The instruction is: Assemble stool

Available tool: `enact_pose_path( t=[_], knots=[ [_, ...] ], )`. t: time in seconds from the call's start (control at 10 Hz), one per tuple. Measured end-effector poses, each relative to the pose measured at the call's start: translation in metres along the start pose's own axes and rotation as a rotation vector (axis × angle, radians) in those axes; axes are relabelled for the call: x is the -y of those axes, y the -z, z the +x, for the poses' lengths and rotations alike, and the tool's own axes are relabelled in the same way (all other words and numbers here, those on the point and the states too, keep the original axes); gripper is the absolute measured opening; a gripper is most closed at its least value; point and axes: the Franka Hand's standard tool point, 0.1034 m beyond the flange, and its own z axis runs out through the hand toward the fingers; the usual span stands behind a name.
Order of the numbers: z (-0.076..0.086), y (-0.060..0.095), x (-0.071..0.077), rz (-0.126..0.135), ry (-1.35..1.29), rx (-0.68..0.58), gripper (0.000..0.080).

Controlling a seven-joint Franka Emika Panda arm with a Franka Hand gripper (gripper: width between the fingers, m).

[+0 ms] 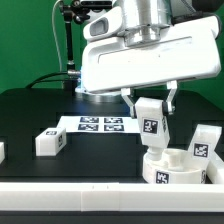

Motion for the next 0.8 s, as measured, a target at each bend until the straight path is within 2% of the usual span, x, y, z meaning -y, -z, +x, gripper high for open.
enact_pose_path(
  t=[0.8],
  knots=[
    [-0.011, -0.009, -0.001, -0.009, 0.008, 0.021, 0.0327]
  ],
)
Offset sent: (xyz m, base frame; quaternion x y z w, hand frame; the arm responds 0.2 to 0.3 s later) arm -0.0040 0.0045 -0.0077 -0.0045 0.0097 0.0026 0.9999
